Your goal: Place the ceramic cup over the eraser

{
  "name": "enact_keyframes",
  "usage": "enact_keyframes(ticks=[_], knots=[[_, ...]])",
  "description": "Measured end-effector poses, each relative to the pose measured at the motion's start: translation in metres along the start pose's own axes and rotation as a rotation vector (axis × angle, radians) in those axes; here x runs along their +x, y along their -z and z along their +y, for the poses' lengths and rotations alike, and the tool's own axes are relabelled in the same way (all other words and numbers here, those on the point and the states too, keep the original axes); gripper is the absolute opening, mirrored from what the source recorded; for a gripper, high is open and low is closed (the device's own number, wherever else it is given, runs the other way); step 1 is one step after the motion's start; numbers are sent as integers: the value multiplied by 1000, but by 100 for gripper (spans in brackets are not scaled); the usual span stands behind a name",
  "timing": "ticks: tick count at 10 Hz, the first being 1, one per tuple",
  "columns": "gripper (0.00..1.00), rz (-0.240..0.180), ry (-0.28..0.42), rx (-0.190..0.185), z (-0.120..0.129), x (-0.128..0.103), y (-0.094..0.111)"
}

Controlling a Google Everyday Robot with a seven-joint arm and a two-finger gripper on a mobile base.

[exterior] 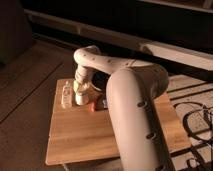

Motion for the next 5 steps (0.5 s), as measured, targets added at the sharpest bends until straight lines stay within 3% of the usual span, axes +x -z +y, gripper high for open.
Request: enact_keyframes(ticks=[5], knots=[[73, -31, 8, -14, 3, -6, 7]])
